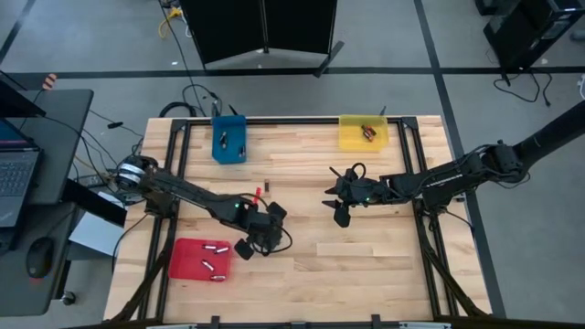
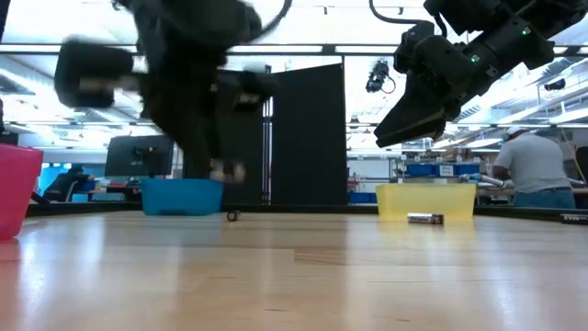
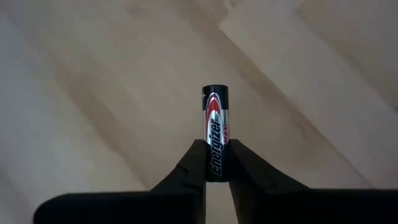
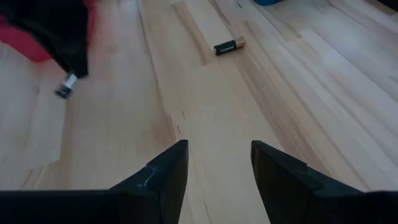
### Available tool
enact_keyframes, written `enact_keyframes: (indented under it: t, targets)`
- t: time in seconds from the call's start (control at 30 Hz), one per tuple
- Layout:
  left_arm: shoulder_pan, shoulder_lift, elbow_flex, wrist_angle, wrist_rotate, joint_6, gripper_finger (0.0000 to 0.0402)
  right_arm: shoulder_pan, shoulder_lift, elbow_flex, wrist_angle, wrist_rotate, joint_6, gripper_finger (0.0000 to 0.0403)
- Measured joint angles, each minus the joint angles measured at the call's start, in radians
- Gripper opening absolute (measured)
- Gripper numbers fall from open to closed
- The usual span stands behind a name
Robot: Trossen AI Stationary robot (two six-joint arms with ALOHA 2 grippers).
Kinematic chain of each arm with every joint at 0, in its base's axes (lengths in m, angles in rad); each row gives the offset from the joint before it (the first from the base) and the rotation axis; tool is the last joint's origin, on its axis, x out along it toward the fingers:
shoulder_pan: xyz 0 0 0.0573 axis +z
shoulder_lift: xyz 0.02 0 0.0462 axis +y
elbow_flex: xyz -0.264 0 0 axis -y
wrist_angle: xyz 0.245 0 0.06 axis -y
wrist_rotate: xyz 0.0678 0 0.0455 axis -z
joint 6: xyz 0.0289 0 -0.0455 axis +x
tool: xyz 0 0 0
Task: Sort batteries
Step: Put the silver battery into the red bin
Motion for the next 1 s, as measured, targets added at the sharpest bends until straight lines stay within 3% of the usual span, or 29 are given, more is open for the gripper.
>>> enact_keyframes:
  t: [0.2, 0.47, 0.7, 0.87, 1.0]
  targets:
    - [-0.05, -0.1, 0.114, -0.205, 0.01, -0.119, 0.0046, 0.0, 0.0, 0.0, -0.009, 0.002, 0.0, 0.0185]
    - [-0.191, -0.277, 0.114, -0.47, -0.053, -0.527, 0.0046, 0.0, 0.0, 0.0, -0.014, 0.002, 0.004, 0.0183]
    - [-0.401, -0.322, 0.114, -0.653, -0.087, -0.932, 0.0046, 0.0, 0.0, 0.0, -0.013, 0.002, 0.012, 0.0181]
    - [-0.508, -0.331, 0.056, -0.66, -0.062, -1.14, 0.0046, 0.0, 0.0, 0.0, -0.014, 0.002, 0.016, 0.0181]
    - [-0.546, -0.392, -0.101, -0.501, -0.019, -1.239, 0.0046, 0.0, 0.0, 0.0, -0.014, 0.002, 0.014, 0.0179]
